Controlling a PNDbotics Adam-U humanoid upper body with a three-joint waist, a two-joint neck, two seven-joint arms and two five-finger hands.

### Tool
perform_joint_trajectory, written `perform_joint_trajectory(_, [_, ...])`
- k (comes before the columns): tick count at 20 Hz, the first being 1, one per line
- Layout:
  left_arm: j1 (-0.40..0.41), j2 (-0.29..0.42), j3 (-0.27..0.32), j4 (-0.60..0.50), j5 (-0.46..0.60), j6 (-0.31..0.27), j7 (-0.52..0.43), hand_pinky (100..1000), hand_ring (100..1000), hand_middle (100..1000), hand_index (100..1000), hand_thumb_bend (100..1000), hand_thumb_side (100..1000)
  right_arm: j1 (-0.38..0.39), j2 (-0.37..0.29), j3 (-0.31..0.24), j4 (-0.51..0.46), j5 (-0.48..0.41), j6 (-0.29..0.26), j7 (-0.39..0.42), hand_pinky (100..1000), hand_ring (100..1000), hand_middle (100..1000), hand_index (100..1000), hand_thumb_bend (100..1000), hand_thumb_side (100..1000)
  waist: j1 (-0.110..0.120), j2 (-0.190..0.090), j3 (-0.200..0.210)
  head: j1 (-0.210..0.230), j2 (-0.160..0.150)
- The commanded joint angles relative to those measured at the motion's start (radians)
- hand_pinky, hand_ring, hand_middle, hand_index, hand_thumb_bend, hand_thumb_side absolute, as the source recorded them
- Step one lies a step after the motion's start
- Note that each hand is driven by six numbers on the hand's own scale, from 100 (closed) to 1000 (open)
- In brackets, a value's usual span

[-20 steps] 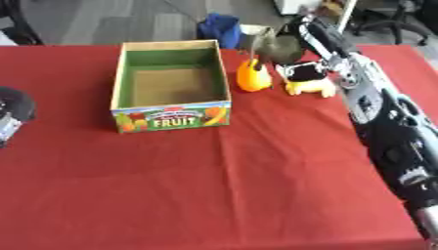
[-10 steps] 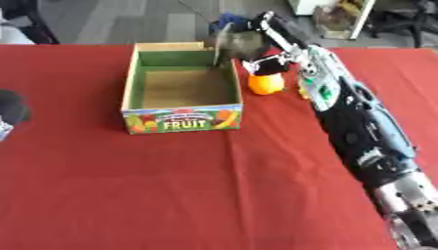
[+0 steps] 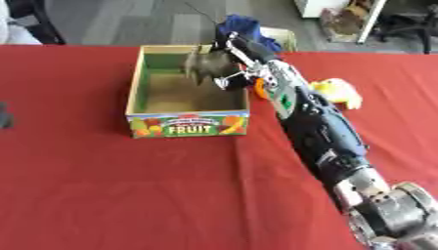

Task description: Pick up objects on the table and place them in the box.

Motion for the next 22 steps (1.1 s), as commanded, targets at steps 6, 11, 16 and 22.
perform_joint_trajectory(6, [-0.018,0.005,-0.003,-0.021,0.006,0.001,-0.011,620,580,567,613,568,371,-0.027,0.006,-0.007,0.018,0.072,-0.040,0.138,808,1000,716,840,218,346,0.000,-0.015,0.003,-0.004,-0.010])
perform_joint_trajectory(11, [-0.016,0.004,-0.003,-0.020,0.005,0.002,-0.013,620,580,567,614,571,372,-0.028,-0.002,-0.007,-0.005,0.071,-0.055,0.210,838,1000,791,903,322,387,-0.003,-0.018,-0.005,0.000,-0.009])
perform_joint_trajectory(16, [-0.012,0.006,0.000,-0.019,0.004,0.003,-0.012,620,580,567,615,573,372,-0.034,-0.028,-0.010,-0.055,0.013,-0.073,0.274,870,1000,852,941,397,405,-0.007,-0.022,-0.017,0.006,-0.009])
perform_joint_trajectory(22, [-0.003,0.010,0.004,-0.016,0.001,0.004,-0.007,619,579,567,614,576,373,-0.037,-0.100,0.002,-0.192,-0.176,-0.080,0.303,861,1000,837,931,359,352,-0.015,-0.027,-0.048,0.017,-0.003])
